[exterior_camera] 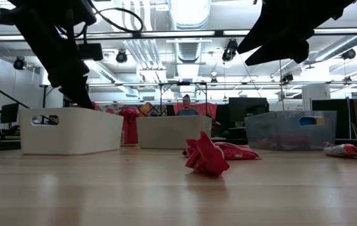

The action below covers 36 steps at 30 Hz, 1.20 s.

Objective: Sort candy
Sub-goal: Put the orange chocolate into the white bin, then put the red chocolate into the black bin

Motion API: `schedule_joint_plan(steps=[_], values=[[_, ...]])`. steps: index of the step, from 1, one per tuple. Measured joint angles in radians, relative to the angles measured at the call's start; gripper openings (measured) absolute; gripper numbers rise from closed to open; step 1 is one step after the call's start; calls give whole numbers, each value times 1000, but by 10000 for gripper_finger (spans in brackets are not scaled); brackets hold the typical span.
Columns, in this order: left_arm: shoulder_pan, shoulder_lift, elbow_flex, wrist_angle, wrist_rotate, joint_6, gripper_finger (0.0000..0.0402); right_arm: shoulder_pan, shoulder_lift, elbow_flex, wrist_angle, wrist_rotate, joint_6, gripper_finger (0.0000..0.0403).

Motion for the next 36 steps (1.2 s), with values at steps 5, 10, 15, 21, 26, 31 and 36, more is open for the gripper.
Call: schedule_joint_plan(steps=[5,10,15,21,26,31,36], values=[[0,32,0,0,-53,0,45,0,0,0,0,0,1,226],[0,49,2,-5,-46,-1,78,0,6,1,6,0,2,226],[0,53,2,-5,-32,-16,109,0,0,1,7,-2,63,226],[0,53,7,-6,-23,-33,125,0,6,1,7,-17,150,226],[0,54,31,-27,-1,-42,140,0,12,1,7,-65,202,226],[0,53,61,-56,-7,-45,171,0,12,1,66,-91,212,226],[0,53,78,-89,-2,-44,192,-2,16,1,170,-134,200,226]])
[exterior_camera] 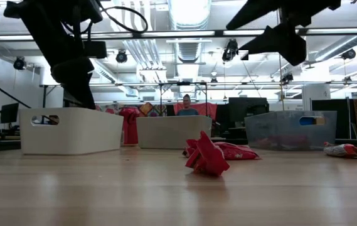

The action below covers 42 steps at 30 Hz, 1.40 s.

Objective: Sort candy
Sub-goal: Put the red chocolate into the black bin

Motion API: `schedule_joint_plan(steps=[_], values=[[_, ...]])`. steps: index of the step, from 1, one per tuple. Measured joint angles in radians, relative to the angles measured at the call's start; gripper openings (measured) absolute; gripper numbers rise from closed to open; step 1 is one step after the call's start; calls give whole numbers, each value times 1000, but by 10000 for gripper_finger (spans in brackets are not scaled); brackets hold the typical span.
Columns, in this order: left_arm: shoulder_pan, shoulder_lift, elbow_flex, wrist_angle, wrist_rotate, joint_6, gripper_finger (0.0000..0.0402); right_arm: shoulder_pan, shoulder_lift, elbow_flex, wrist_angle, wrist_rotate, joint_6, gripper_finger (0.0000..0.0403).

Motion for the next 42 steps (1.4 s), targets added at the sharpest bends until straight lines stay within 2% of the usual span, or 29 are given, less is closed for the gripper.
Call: schedule_joint_plan(steps=[6,12,16,25,33,37,42], values=[[0,0,42,-109,54,-17,205,0,22,0,18,-59,47,226],[-3,-1,64,-171,106,-24,206,-6,23,0,-10,-170,155,226],[-6,-1,71,-152,106,-24,206,-11,26,0,-68,-294,300,226],[-27,-3,97,-66,104,46,206,-8,44,0,-369,-562,682,226],[-67,-4,115,62,104,137,206,-9,40,0,-545,-643,792,226],[-84,-4,115,71,104,160,206,12,40,1,-555,-748,857,226],[-84,-4,115,76,95,161,206,40,43,91,-608,-811,900,226]])
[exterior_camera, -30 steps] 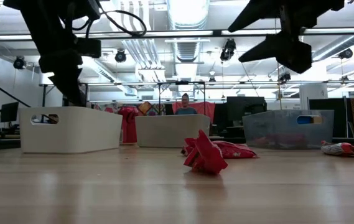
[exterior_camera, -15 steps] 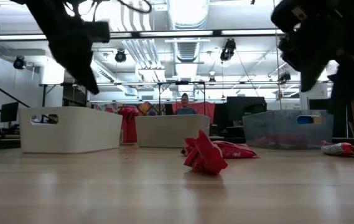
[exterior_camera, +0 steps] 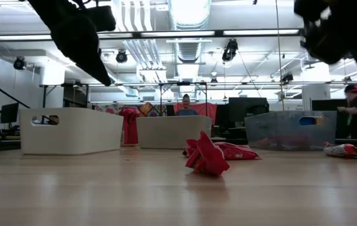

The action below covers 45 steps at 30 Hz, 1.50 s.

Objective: Sort candy
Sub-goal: Put the red chocolate into the black bin

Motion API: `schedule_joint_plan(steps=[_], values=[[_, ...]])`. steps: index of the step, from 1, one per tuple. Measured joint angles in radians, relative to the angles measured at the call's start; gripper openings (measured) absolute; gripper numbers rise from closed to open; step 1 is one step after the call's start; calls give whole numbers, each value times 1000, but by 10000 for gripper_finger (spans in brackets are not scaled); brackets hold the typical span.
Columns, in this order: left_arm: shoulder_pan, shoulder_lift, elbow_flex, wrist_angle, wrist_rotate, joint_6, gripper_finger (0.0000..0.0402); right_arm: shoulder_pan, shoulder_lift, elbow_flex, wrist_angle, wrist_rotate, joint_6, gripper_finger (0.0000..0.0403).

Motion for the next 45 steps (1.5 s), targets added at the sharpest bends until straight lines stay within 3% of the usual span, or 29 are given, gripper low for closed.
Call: schedule_joint_plan(steps=[7,16,21,26,31,38,45], values=[[0,0,-1,0,-45,4,206,44,118,213,-312,4,-6,226],[-1,0,-2,-14,-46,-2,206,143,364,408,-349,-116,-92,226],[-1,0,-2,-13,-46,-3,206,178,461,444,-345,-185,-88,226],[-1,1,-2,-6,-46,-5,206,188,519,436,-353,-174,-86,226],[-1,13,-2,-2,-46,-12,206,188,591,431,-344,-115,-192,226],[-1,59,-3,4,-45,-19,206,185,664,435,-348,-147,-228,225],[-1,106,-3,10,-44,-16,206,178,660,435,-325,-112,-244,186]])
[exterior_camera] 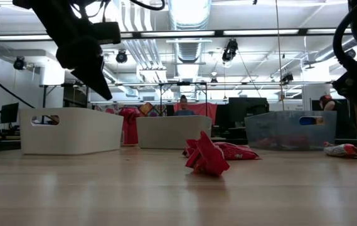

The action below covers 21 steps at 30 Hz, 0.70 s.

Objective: Sort candy
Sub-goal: Put the red chocolate into the black bin

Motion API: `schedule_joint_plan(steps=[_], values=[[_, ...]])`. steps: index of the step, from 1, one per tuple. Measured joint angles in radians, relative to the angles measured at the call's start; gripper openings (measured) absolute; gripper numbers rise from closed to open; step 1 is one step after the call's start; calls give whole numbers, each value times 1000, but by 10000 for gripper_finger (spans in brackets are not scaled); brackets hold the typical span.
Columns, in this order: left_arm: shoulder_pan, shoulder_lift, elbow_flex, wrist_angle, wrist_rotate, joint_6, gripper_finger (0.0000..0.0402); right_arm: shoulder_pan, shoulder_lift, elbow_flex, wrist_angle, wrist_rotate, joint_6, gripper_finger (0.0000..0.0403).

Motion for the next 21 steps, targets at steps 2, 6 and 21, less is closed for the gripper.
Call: schedule_joint_plan(steps=[2,6,21], values=[[0,1,0,-1,0,4,206,-4,-4,-1,7,1,-12,161],[-2,-19,2,-3,1,5,206,-6,-15,-2,0,14,-51,100],[-46,-42,1,42,1,-3,206,-19,-110,13,0,263,-75,24]])
